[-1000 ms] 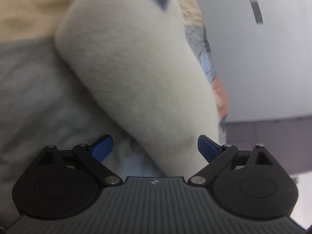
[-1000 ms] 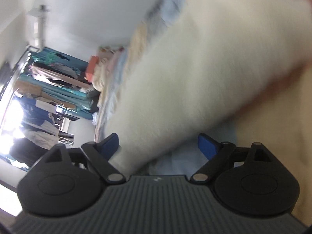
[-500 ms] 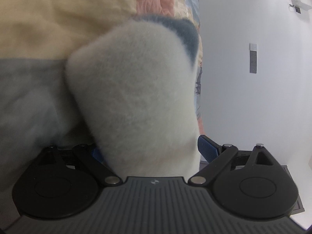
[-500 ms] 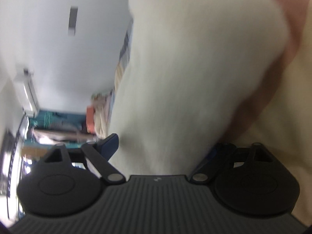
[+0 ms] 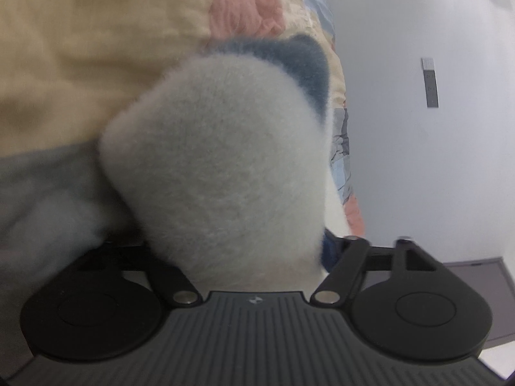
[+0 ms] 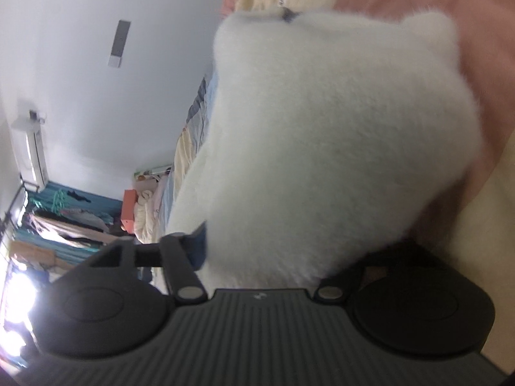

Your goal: Fold large clothes

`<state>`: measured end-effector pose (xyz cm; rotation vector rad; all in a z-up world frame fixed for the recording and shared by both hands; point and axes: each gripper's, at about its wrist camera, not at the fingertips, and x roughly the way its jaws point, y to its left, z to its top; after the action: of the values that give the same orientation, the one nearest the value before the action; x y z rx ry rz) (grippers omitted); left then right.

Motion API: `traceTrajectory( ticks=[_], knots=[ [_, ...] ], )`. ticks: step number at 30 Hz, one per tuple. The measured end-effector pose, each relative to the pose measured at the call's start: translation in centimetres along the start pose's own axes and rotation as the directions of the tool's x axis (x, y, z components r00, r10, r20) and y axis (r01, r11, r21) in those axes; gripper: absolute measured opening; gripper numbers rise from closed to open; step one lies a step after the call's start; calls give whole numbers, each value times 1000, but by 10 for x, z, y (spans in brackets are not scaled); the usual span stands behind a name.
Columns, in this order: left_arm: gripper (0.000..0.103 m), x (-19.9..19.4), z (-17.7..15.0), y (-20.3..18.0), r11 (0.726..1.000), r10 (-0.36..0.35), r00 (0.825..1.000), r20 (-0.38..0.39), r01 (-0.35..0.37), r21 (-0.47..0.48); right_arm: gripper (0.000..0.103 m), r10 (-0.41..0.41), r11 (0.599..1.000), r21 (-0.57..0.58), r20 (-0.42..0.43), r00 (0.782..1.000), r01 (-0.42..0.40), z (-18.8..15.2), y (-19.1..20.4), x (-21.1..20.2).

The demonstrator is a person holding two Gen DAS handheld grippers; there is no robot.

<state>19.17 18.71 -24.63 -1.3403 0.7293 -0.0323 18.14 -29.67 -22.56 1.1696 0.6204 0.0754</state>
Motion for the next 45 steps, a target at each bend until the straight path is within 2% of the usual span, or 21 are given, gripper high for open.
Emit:
traceTrajectory(
  ticks=[4, 7, 16, 24, 31, 37, 41, 45],
  knots=[
    [56, -9, 1, -10, 999, -5, 1000, 14, 4, 50, 48, -11, 997, -70, 14, 1000, 12, 0, 6, -7],
    [54, -8, 3, -18, 995, -7, 1000, 18, 5, 96, 45, -15, 992, -126, 32, 999, 19, 1, 15, -12],
    [52, -36, -7, -37, 985, -88, 996, -30, 92, 148, 44, 60, 976, -213, 60, 996, -45, 10, 37, -45],
    [52, -41, -21, -99, 960, -160, 984, -71, 172, 221, 44, 131, 959, -260, 53, 990, -113, 50, 68, -80],
    [52, -1, -47, -192, 931, -204, 969, -139, 236, 278, 44, 177, 949, -284, 122, 977, -136, 120, 94, -111],
    [52, 59, -75, -273, 903, -240, 952, -190, 291, 317, 44, 204, 936, -326, 201, 958, -131, 190, 112, -128],
    [53, 105, -99, -310, 885, -240, 947, -216, 304, 352, 44, 214, 931, -346, 249, 945, -119, 233, 108, -126],
    [53, 155, -119, -330, 865, -230, 943, -241, 312, 394, 44, 207, 935, -338, 285, 936, -104, 269, 90, -111]
  ],
)
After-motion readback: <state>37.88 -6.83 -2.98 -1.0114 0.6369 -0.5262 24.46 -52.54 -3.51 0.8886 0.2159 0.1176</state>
